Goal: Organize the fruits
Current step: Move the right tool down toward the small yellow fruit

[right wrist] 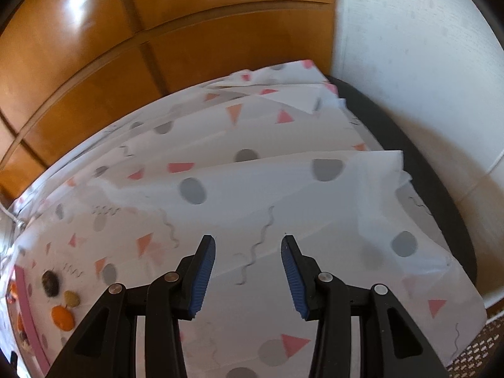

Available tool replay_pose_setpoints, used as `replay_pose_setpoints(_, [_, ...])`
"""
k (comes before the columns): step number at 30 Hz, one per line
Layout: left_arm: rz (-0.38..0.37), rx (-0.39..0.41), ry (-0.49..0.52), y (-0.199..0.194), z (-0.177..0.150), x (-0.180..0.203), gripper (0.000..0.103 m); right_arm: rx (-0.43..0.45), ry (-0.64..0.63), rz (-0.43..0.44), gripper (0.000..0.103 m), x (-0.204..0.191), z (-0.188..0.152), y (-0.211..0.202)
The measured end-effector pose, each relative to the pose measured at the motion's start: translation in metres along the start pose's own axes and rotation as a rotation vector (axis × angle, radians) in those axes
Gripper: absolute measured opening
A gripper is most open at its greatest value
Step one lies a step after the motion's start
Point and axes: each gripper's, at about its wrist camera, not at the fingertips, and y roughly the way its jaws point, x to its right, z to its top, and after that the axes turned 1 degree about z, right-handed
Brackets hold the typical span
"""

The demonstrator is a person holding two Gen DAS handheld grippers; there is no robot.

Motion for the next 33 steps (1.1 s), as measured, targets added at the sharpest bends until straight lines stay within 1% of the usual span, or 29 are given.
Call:
replay_pose_setpoints(3, [0.001, 0.000, -0.006, -0.003, -0.003, -0.004, 0.091, 0.011, -0.030, 0.033, 0.044, -0.009, -0.001, -0.002])
replay_pose_setpoints(6, [0.005, 0.002, -0.012, -0.006, -0.007, -0.009, 0.091, 0.006, -0.074, 0.090, 0.044, -0.022, -0.003, -0.003])
replay_pose_setpoints(7, [0.007, 0.002, -0.016, -0.007, -0.008, -0.011, 0.091, 0.001, -0.095, 0.116, 0.044, -0.028, -0.005, -0.003])
replay_pose_setpoints(13, [0.013, 0.005, -0.038, -0.012, -0.013, -0.022, 0.092, -0.010, -0.241, 0.184, 0.044, -0.061, -0.016, -0.004])
replay_pose_setpoints(20, [0.010, 0.001, -0.055, -0.015, -0.018, -0.030, 0.092, -0.032, -0.357, 0.277, 0.044, -0.092, -0.030, -0.007])
replay_pose_setpoints(27, [0.004, 0.002, -0.068, -0.017, -0.020, -0.035, 0.092, -0.064, -0.454, 0.320, 0.044, -0.127, -0.046, -0.006])
replay_pose_setpoints(33, [0.002, 0.006, -0.074, -0.018, -0.020, -0.037, 0.092, -0.089, -0.505, 0.349, 0.044, -0.154, -0.058, -0.004])
